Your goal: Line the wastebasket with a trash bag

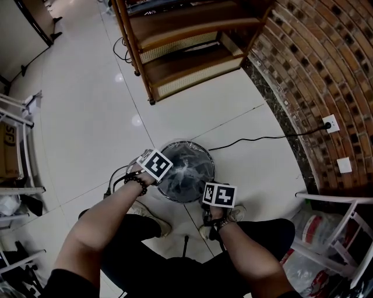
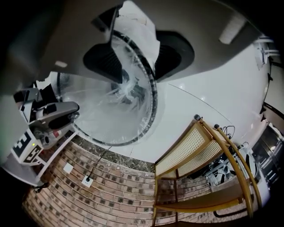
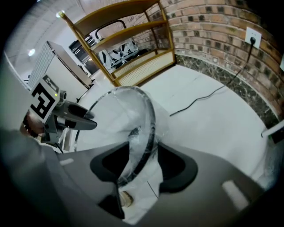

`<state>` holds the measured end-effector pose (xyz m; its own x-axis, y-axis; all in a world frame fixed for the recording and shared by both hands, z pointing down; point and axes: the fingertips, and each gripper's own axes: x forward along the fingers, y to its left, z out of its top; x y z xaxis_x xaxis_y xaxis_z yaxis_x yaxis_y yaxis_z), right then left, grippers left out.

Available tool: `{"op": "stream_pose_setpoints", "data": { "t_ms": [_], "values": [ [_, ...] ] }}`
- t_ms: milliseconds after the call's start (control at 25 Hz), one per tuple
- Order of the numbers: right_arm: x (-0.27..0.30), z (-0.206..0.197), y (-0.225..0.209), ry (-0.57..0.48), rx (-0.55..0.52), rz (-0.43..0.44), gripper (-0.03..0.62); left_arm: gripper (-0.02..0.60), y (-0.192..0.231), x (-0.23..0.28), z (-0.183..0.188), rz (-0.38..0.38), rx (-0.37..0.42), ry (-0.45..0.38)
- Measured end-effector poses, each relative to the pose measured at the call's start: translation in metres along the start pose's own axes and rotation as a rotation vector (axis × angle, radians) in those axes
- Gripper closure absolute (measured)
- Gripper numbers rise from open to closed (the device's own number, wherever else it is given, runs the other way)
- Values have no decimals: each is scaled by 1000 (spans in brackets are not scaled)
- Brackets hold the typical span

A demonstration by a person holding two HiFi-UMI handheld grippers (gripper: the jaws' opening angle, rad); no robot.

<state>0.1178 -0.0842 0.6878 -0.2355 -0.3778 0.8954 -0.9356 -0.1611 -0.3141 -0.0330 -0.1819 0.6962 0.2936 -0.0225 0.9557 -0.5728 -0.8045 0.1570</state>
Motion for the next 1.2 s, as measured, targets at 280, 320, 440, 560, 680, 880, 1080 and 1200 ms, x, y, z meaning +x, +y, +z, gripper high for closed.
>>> {"op": "stream_pose_setpoints", "data": {
  "t_ms": [280,320,440,560,680,880,1080,1200],
  "values": [
    [3,3,-9,-20,5,-69,437,359,-1,15,0,23,-10,-50],
    [2,4,-9,-24,3,-75,437,359,-1,16,0,24,-11,-56],
    [-2,7,-10,-28,-7,-79,402,331,1,8,2,29,-25,-84],
    [-13,12,-11,-43,-19,-76,350,274,9,-13,2,66,-53,-96],
    [-27,20,-12,-72,-22,-71,333,243,16,-36,0,95,-89,-106],
    [-55,42,-10,-157,-36,-70,333,241,14,-63,6,79,-111,-185],
    [-72,65,19,-225,-99,-30,333,241,18,-87,10,89,-144,-262],
    [-74,73,38,-239,-139,-8,333,242,13,-93,6,64,-172,-288]
  ]
}}
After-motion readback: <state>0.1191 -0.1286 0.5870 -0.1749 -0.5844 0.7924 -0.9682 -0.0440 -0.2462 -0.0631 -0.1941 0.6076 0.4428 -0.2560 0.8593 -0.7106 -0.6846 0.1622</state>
